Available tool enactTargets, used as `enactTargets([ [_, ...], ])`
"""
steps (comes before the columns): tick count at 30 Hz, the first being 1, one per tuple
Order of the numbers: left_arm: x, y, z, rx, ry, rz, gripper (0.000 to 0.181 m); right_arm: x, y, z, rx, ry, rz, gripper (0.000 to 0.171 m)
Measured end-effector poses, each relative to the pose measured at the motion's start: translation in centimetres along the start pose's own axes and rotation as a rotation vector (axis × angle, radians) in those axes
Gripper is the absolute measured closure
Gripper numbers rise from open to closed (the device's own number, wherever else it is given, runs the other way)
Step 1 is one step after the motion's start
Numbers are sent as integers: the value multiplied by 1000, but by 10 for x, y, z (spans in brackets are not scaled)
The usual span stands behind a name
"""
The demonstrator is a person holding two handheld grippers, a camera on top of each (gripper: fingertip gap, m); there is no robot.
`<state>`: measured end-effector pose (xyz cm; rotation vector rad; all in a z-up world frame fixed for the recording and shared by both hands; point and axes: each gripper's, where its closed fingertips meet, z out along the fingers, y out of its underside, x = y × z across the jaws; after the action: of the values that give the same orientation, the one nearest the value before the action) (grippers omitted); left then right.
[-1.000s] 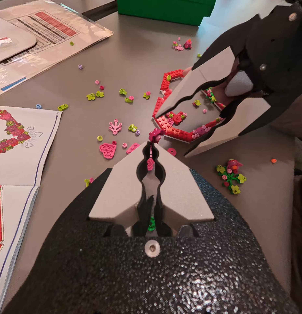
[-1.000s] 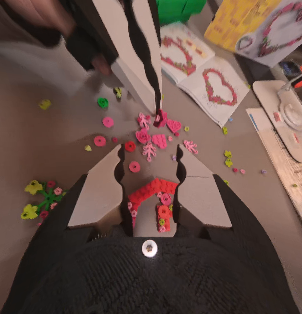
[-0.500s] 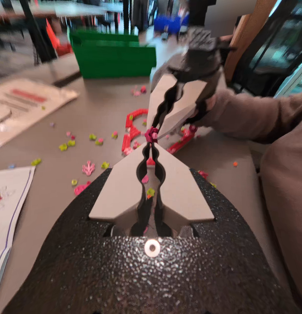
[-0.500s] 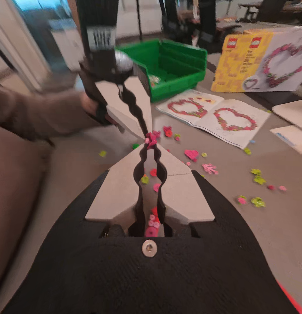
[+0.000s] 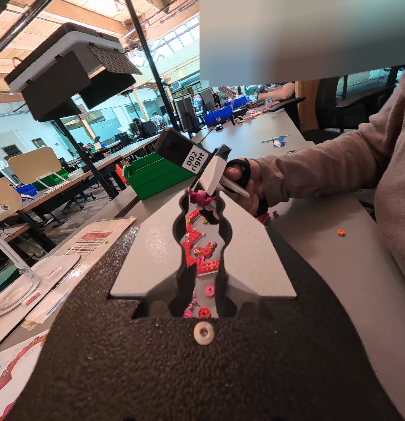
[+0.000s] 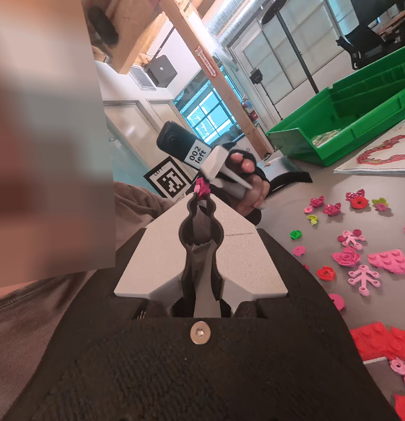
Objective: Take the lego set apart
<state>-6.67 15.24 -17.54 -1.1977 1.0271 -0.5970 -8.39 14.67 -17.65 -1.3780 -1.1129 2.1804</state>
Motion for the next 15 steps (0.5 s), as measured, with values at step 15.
enactTargets([
  [15,-35,71,-6,-472,-241,269,162,63,7,-13,-270,694,-668,156],
])
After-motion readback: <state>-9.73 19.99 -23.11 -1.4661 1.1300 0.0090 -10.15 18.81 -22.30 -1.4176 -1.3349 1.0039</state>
